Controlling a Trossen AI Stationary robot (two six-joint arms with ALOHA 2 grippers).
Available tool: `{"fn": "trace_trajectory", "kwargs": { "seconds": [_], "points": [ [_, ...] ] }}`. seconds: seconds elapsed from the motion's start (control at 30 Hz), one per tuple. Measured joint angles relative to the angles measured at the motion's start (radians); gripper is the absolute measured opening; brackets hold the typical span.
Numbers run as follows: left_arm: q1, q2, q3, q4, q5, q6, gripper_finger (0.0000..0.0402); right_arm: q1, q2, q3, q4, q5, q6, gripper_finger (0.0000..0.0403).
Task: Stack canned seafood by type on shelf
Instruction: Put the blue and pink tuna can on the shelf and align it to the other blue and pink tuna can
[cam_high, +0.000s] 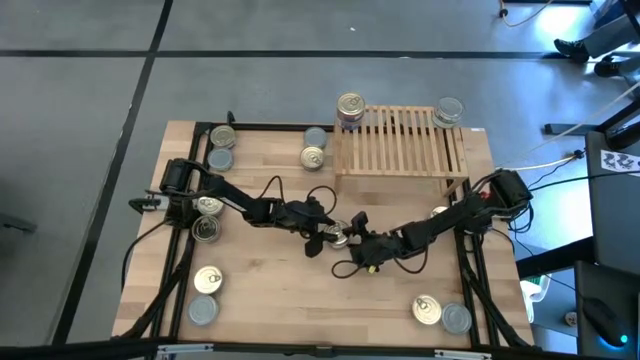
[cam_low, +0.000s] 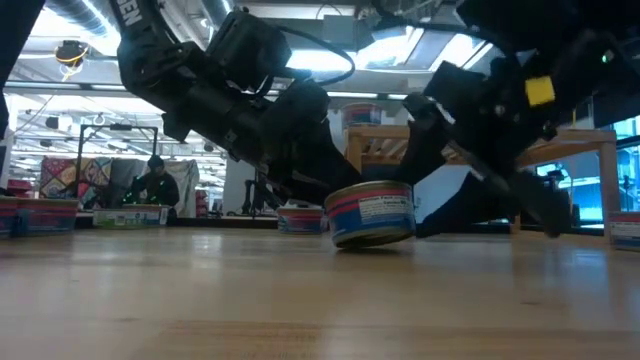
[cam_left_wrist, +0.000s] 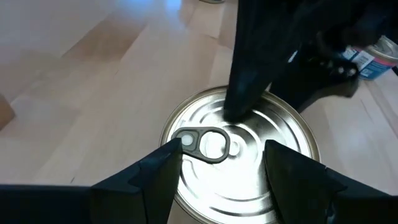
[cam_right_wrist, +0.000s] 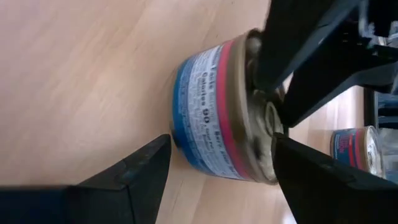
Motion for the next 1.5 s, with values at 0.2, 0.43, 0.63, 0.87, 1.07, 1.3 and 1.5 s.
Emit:
{"fn": "trace_trajectory", "kwargs": {
  "seconds": [0.2, 0.43, 0.63, 0.87, 1.07, 1.3, 1.5],
  "points": [
    [0.000, 0.000, 0.000, 0.002, -0.002, -0.010, 0.0229, 0.001, 0.084, 0.000, 0.120, 0.098, -0.049, 0.0271],
    [-0.001, 0.000, -0.001, 0.002, -0.002, -0.016, 0.0229, -0.005, 0.112, 0.001, 0.186, 0.102, -0.111, 0.0263],
    [0.000, -0.002, -0.002, 0.004, -0.008, -0.027, 0.0229, -0.002, 0.114, 0.001, 0.188, 0.128, -0.113, 0.0203],
    [-0.001, -0.020, -0.001, -0.003, -0.003, -0.045, 0.0229, 0.045, 0.098, 0.001, 0.170, 0.145, -0.110, 0.0202],
    [-0.024, -0.050, -0.004, -0.050, 0.010, -0.013, 0.0229, 0.141, 0.043, -0.002, 0.095, 0.170, -0.105, 0.0195],
    [-0.037, -0.123, -0.007, -0.194, -0.062, 0.004, 0.0229, 0.213, -0.085, -0.002, -0.011, 0.261, -0.088, 0.0195],
    [-0.062, -0.148, 0.000, -0.282, -0.119, -0.002, 0.0229, 0.229, -0.244, 0.000, -0.023, 0.341, -0.092, 0.0195]
  ]
}}
